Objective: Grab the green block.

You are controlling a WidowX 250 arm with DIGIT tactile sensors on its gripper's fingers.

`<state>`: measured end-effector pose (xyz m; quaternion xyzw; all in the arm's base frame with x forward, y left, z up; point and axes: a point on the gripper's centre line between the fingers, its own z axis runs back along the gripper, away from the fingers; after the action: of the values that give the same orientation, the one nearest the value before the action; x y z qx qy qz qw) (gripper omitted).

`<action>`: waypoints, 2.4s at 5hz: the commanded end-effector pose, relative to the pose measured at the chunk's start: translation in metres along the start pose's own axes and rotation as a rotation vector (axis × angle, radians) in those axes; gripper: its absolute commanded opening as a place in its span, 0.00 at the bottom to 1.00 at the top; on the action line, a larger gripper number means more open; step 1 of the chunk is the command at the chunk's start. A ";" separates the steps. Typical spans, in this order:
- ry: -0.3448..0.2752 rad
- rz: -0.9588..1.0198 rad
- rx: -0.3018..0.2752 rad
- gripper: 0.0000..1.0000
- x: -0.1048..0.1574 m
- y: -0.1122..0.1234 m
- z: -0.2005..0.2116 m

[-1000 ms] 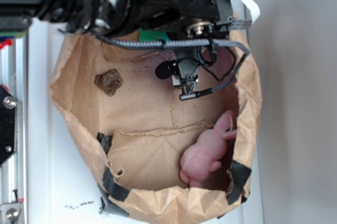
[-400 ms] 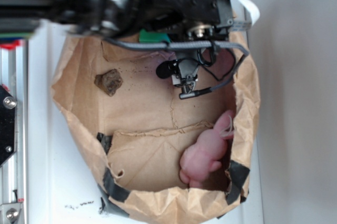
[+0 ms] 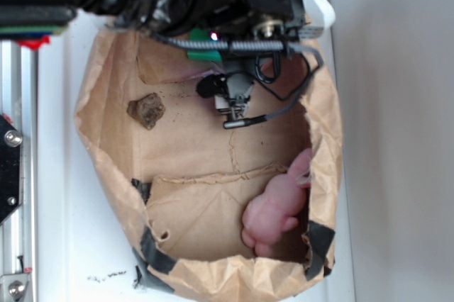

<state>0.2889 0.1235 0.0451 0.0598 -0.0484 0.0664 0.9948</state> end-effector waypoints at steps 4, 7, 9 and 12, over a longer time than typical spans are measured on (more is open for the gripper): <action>-0.148 0.143 0.200 1.00 0.038 0.031 -0.005; -0.191 0.051 0.128 0.98 0.018 0.013 -0.023; -0.201 0.096 0.084 0.00 0.030 0.013 -0.013; -0.175 0.172 0.015 0.00 0.033 0.014 0.016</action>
<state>0.3088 0.1245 0.0361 0.0474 -0.0928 0.1344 0.9854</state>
